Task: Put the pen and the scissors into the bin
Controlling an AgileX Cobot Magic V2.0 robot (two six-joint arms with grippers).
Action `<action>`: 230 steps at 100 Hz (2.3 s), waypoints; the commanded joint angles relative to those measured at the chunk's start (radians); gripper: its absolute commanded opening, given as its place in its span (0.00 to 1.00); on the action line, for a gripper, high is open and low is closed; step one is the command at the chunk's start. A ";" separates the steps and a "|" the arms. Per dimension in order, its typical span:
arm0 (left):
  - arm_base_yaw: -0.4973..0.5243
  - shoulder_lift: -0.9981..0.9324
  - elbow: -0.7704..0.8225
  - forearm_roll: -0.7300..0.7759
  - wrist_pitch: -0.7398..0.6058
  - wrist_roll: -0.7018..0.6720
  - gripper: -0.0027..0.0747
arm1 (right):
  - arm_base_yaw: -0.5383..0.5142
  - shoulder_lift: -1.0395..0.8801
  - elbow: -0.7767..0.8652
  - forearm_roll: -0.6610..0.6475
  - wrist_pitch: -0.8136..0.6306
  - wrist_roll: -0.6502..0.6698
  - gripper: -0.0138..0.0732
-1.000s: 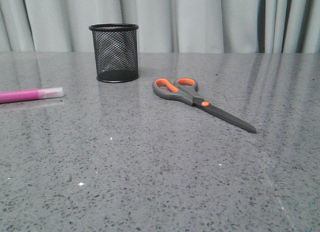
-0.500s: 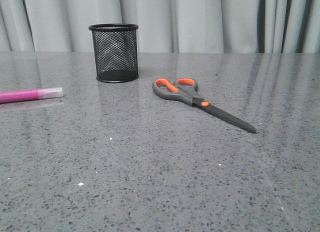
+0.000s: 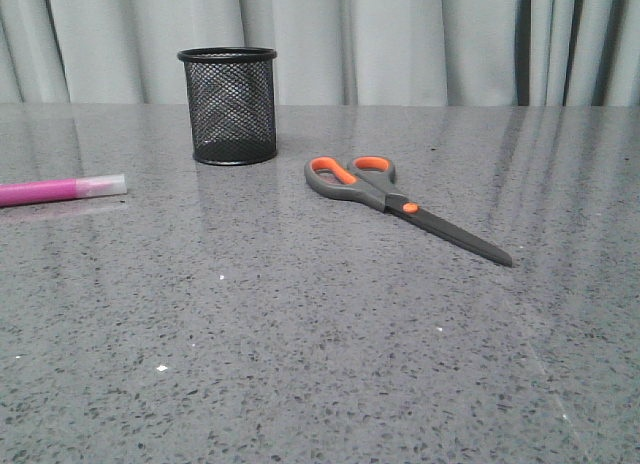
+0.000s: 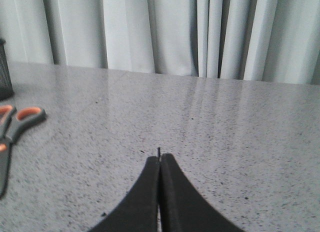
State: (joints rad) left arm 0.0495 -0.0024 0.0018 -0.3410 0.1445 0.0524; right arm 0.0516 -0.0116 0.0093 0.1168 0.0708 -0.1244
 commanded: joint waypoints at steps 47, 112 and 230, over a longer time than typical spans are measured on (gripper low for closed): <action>-0.008 -0.027 0.020 -0.502 -0.077 -0.008 0.01 | -0.006 -0.017 0.016 0.523 -0.117 -0.002 0.08; -0.008 0.228 -0.443 -0.185 0.338 0.001 0.01 | -0.006 0.502 -0.468 0.374 0.385 -0.012 0.11; -0.008 0.917 -0.964 -0.243 0.802 0.580 0.50 | -0.001 0.772 -0.713 0.373 0.606 -0.131 0.59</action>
State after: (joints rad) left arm 0.0495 0.8540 -0.8986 -0.5393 0.9718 0.5542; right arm 0.0516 0.7571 -0.6693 0.4758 0.7193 -0.2429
